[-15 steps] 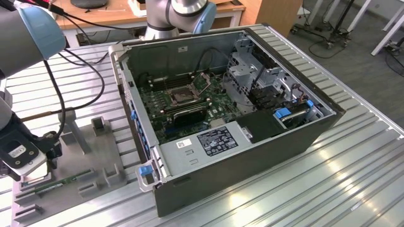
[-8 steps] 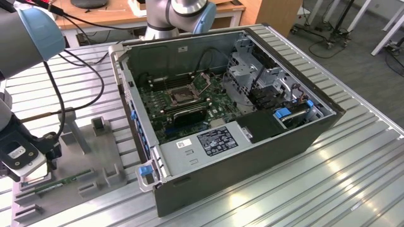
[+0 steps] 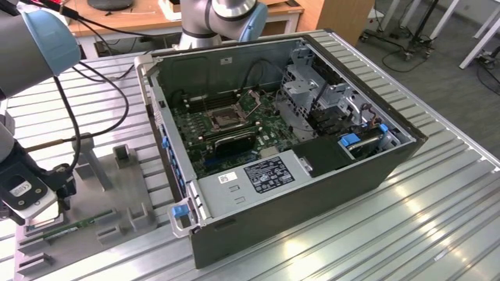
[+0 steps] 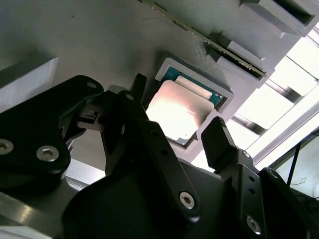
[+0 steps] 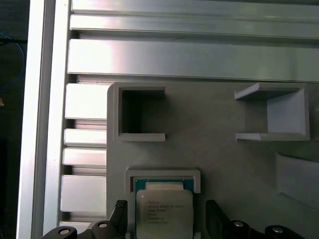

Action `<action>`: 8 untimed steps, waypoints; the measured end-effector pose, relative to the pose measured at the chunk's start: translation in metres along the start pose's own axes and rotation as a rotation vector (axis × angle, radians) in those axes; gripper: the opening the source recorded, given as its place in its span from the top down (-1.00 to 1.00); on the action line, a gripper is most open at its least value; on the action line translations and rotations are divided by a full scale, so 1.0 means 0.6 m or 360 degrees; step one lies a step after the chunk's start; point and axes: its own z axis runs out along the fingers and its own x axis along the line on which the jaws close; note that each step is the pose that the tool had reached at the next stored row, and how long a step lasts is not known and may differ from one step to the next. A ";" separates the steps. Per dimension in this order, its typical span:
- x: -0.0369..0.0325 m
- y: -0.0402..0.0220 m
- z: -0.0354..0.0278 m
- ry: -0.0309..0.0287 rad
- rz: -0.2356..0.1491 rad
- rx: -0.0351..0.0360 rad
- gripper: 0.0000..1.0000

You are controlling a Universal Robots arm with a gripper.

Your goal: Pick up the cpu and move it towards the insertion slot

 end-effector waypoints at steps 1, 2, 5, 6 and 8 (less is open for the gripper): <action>0.000 0.000 0.000 0.00000 0.0000 0.0000 -0.44; 0.000 0.000 0.000 0.00001 0.0000 0.0000 -0.44; 0.000 0.000 0.000 0.00001 0.0000 0.0000 -0.44; 0.000 0.000 0.000 -0.00001 0.0000 0.0000 -0.44; 0.000 0.000 0.000 0.00001 0.0000 0.0000 -0.41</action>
